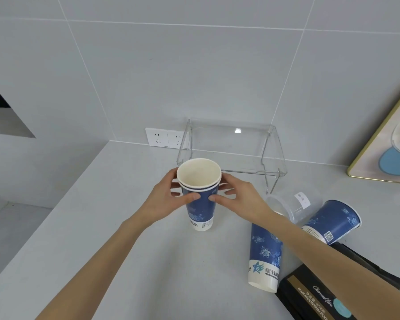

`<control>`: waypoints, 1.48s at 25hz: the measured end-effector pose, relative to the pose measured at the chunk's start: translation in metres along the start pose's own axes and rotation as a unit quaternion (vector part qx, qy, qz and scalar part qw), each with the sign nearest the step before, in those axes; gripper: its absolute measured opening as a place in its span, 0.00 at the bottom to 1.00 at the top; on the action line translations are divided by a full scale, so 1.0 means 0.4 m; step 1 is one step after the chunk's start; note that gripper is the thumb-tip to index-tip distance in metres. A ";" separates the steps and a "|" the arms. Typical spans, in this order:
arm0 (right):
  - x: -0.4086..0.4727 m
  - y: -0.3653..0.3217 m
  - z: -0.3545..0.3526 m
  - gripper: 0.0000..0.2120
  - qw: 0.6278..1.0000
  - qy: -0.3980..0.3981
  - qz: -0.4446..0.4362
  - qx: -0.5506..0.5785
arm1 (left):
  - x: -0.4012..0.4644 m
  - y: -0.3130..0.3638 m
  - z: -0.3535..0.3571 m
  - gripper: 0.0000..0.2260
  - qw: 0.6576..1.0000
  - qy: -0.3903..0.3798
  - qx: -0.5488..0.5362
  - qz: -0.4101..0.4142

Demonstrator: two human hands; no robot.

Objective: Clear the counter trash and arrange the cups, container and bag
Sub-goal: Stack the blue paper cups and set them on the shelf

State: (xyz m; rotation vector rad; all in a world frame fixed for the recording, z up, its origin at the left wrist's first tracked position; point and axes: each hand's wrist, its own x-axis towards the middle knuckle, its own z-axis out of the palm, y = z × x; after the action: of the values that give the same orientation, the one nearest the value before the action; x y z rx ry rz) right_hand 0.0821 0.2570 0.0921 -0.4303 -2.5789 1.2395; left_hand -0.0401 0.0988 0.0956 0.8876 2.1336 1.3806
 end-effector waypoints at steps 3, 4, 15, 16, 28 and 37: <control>0.027 -0.042 -0.044 0.24 0.999 0.022 -0.022 0.007 | 0.034 0.052 -0.035 0.26 0.999 0.008 0.016 0.027; 0.040 -0.056 -0.061 0.24 0.999 0.030 -0.031 0.007 | 0.049 0.072 -0.046 0.25 0.999 0.011 0.021 0.035; 0.262 -0.105 -0.198 0.22 0.995 0.074 -0.069 -0.025 | 0.272 0.232 -0.127 0.26 0.990 0.023 0.094 0.105; 0.287 -0.101 -0.202 0.22 0.994 0.080 -0.066 -0.029 | 0.296 0.235 -0.130 0.27 0.990 0.020 0.094 0.104; 0.552 -0.019 -0.185 0.23 0.994 0.090 -0.043 -0.045 | 0.548 0.162 -0.148 0.26 0.996 0.032 0.044 0.070; 0.584 0.009 -0.166 0.25 0.995 0.090 -0.022 -0.039 | 0.595 0.127 -0.121 0.25 0.995 0.038 0.025 0.087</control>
State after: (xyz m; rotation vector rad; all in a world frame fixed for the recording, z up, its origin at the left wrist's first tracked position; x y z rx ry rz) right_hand -0.1107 0.3921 0.1515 -0.4751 -2.4750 1.0371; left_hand -0.2236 0.2544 0.1559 1.0789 2.2002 1.4722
